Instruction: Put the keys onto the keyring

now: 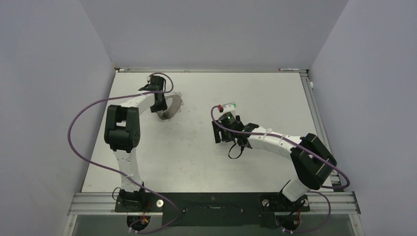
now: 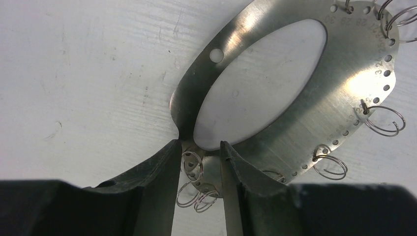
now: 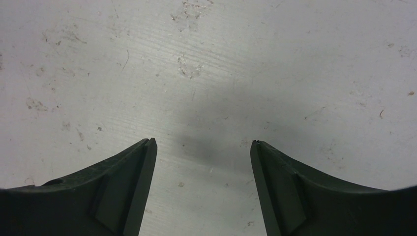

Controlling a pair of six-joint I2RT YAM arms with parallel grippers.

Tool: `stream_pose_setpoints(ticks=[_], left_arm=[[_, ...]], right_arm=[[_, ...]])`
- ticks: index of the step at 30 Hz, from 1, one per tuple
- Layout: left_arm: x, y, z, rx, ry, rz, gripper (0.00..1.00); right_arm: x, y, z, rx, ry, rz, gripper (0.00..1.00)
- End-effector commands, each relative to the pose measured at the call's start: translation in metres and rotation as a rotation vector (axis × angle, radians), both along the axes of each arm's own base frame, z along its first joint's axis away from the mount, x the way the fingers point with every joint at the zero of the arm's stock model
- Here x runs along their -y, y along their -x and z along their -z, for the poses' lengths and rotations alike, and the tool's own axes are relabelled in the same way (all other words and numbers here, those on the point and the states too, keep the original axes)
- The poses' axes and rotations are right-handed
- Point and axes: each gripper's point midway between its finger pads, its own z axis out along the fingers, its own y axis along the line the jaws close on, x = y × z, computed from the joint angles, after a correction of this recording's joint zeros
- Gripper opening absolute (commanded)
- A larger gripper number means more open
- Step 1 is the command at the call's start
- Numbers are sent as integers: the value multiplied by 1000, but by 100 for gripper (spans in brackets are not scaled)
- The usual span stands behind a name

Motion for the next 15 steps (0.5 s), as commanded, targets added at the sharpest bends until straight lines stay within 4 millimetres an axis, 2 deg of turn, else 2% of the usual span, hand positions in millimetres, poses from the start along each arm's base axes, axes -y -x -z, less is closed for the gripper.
stream_pose_setpoints(ticks=[1, 7, 15], left_arm=[[3, -6, -10, 19, -2, 14, 30], [1, 2, -4, 1, -9, 5, 19], [-1, 6, -6, 5, -24, -4, 12]], right_arm=[[-12, -4, -15, 40, -52, -6, 71], [-14, -3, -17, 42, -58, -8, 69], [-12, 2, -22, 50, -65, -3, 69]])
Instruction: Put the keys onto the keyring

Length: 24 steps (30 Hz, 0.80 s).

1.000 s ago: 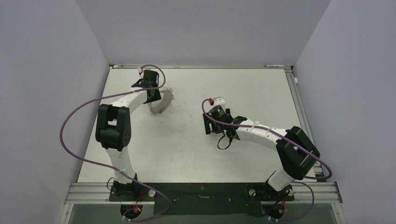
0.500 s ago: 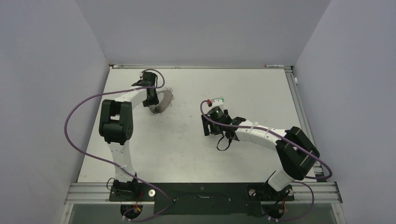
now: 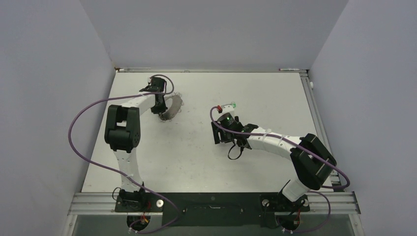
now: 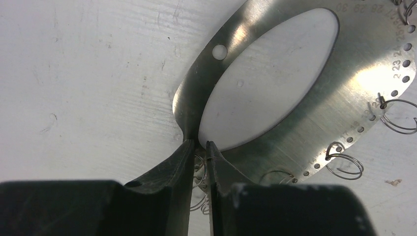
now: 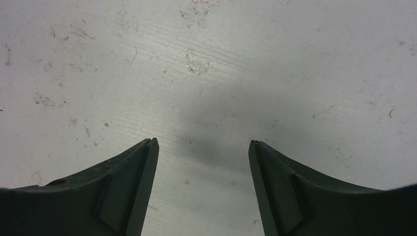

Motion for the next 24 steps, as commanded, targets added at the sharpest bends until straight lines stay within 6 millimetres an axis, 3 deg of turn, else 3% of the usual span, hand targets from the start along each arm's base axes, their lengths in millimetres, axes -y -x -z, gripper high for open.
stream_pose_setpoints(ticks=[1, 6, 9, 18, 21, 24], left_arm=[[-2, -2, -13, 30, -21, -9, 11], [3, 2, -14, 25, -18, -3, 1], [7, 7, -15, 27, -18, 2, 0], [18, 21, -14, 29, -11, 3, 0], [23, 23, -15, 47, -8, 9, 0], [28, 29, -15, 33, -10, 14, 0]], right_arm=[[-6, -2, -23, 57, -59, 13, 69], [-7, 1, -32, 64, -76, 16, 69], [-14, 6, -49, 66, -131, 19, 69], [-58, 24, -181, -53, -617, 216, 80], [-54, 28, -204, -91, -706, 368, 85], [-48, 31, -213, -131, -725, 483, 85]])
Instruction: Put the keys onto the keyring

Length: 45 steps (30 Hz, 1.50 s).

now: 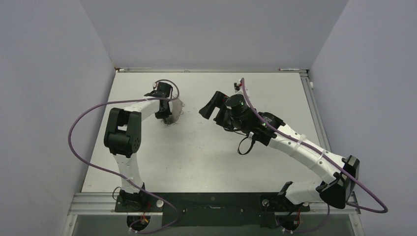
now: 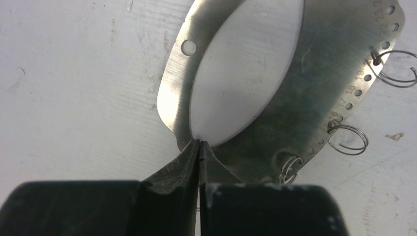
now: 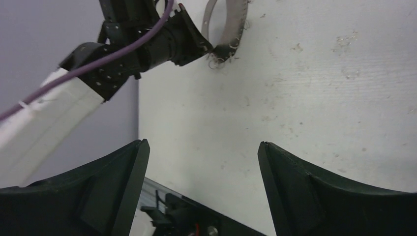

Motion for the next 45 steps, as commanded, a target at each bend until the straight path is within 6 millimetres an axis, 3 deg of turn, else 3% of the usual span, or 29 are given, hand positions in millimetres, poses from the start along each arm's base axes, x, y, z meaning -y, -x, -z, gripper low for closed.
stream_pose_setpoints(ticks=[1, 11, 18, 25, 28, 33, 36, 39, 45], left_arm=[[8, 1, -17, 51, 12, -9, 0], [21, 32, -20, 58, 62, -6, 0], [58, 51, -23, 66, 141, 54, 0], [101, 68, -23, 74, 311, 94, 0], [108, 72, -29, 87, 334, 99, 0], [80, 67, -56, 171, 221, 28, 4], [57, 67, -66, 200, 124, -21, 42], [45, 70, -67, 195, 82, -35, 58], [23, 71, -43, 128, 37, -36, 64]], right_arm=[[12, 9, -16, -161, -95, 197, 85], [-14, 17, -16, -254, -146, 152, 84], [-22, 16, -16, -260, -235, 145, 84], [-14, 15, -8, -283, -261, 182, 84], [-8, 15, -8, -284, -277, 197, 84], [1, 12, -9, -279, -253, 226, 83], [3, 13, -6, -285, -206, 223, 83], [5, 13, -12, -276, -193, 224, 83], [3, 17, -16, -277, -273, 207, 83]])
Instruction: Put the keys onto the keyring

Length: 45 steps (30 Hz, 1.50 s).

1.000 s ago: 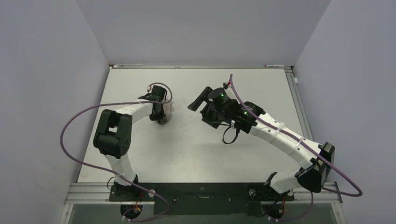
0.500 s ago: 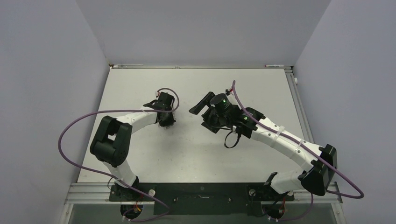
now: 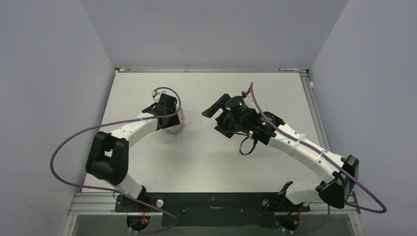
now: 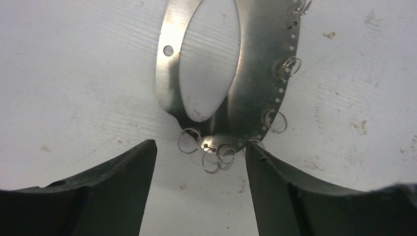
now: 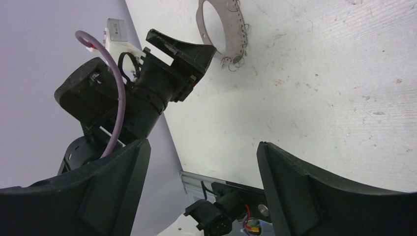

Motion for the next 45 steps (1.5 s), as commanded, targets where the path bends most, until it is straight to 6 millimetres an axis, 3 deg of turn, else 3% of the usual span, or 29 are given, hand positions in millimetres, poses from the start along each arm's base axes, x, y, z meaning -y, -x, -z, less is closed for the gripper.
stream_pose_setpoints(ticks=[1, 9, 14, 18, 20, 25, 28, 34, 36, 41, 45], left_arm=[[-24, -4, 12, -40, -65, -15, 64], [-25, -9, 32, -90, -109, 23, 56], [-23, -8, 36, -102, -106, 33, 48], [-22, -9, 37, -107, -111, 39, 42], [-20, -9, 40, -115, -113, 43, 37], [-16, -4, 46, -138, -126, 59, 34], [-14, 0, 45, -144, -140, 69, 33], [-12, 6, 40, -133, -194, 72, 46], [-13, 7, 42, -137, -201, 67, 42], [-13, 8, 49, -150, -205, 74, 22], [-13, 9, 47, -144, -198, 75, 17]], right_arm=[[1, 1, -16, 32, -86, 5, 83], [10, -9, -5, 35, -95, 42, 83], [46, -37, 23, 33, 131, 126, 82], [66, -46, 49, -7, 140, 139, 81], [74, -48, 53, -2, 126, 154, 81], [90, -51, 48, 39, 145, 204, 81], [93, -52, 47, 50, 147, 213, 81], [91, -50, 55, 37, 150, 204, 80], [91, -50, 58, 32, 152, 203, 80], [91, -50, 60, 30, 160, 196, 79], [91, -49, 62, 28, 164, 194, 78]])
